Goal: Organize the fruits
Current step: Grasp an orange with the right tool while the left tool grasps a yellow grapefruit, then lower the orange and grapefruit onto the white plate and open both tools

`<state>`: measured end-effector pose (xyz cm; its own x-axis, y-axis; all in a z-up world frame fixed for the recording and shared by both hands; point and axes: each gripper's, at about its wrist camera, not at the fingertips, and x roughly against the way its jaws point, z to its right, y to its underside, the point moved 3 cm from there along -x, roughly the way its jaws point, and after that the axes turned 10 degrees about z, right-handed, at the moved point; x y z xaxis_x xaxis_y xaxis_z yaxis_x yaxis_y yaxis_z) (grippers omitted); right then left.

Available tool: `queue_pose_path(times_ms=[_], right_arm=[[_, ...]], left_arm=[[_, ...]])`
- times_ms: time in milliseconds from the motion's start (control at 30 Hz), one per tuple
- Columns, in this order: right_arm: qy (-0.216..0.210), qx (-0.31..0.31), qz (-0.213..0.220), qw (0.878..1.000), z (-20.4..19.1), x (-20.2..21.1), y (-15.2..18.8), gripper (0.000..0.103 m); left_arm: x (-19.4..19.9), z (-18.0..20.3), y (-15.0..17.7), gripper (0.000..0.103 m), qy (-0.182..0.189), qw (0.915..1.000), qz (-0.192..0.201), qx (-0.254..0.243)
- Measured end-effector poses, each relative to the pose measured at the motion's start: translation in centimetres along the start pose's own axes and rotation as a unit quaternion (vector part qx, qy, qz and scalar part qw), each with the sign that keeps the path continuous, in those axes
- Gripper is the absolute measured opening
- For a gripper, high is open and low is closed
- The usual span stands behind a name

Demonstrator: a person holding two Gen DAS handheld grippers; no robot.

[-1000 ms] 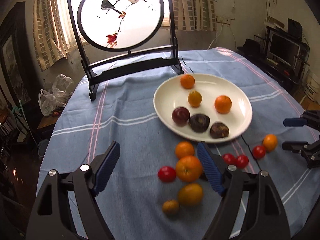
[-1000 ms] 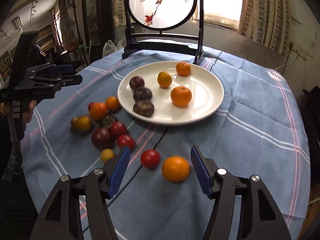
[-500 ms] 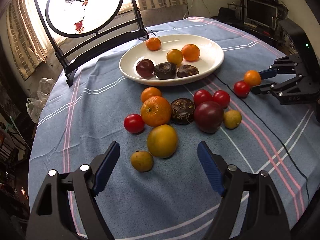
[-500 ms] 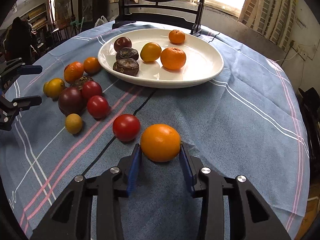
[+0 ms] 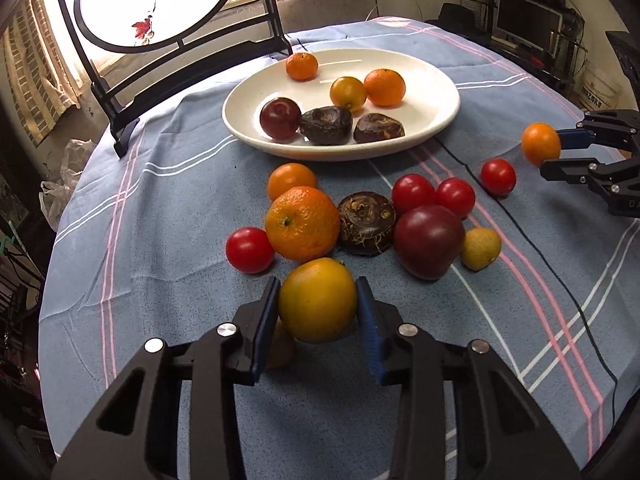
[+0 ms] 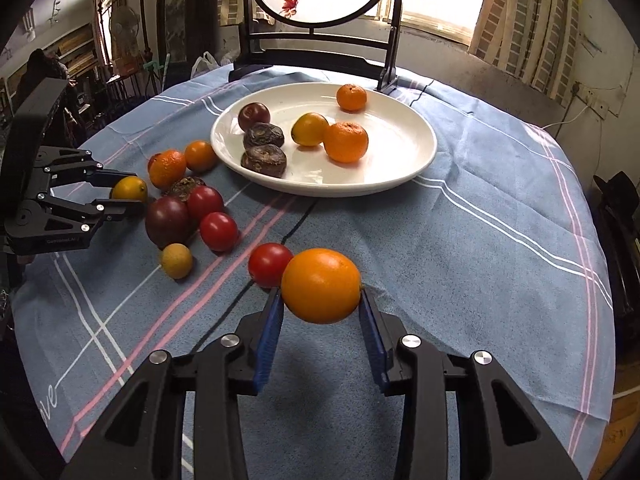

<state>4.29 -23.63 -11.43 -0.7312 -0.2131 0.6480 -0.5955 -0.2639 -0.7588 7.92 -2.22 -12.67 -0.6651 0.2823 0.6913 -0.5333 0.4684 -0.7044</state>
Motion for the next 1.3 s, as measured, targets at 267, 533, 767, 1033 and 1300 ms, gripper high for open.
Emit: queue_pose_path(times_ms=[267,533,767,1033,1300], right_arm=[[-0.023,0.004,0.061,0.998,-3.0,2.5,-5.1,0.039],[-0.018,0.001,0.121,0.992,-3.6,3.3,-12.0,0.039],[-0.013,-0.01,0.125,0.992,-2.1,2.0,-14.3,0.039],[-0.001,-0.024,0.096,0.995,0.0,-2.4,-14.5,0.039],[0.007,-0.054,0.054,0.997,2.5,-8.6,-14.0,0.039]], left_arm=[[4.0,0.0,-6.0,0.037,-0.03,0.9948,0.091,0.034],[4.4,-0.8,-13.7,0.037,-0.059,0.9852,0.14,0.08],[1.8,-1.1,-15.7,0.037,-0.075,0.9867,0.128,0.066],[-2.9,-2.7,-16.1,0.037,-0.09,0.9893,0.097,0.061],[-7.8,-3.7,-15.7,0.037,-0.097,0.9917,0.058,0.06]])
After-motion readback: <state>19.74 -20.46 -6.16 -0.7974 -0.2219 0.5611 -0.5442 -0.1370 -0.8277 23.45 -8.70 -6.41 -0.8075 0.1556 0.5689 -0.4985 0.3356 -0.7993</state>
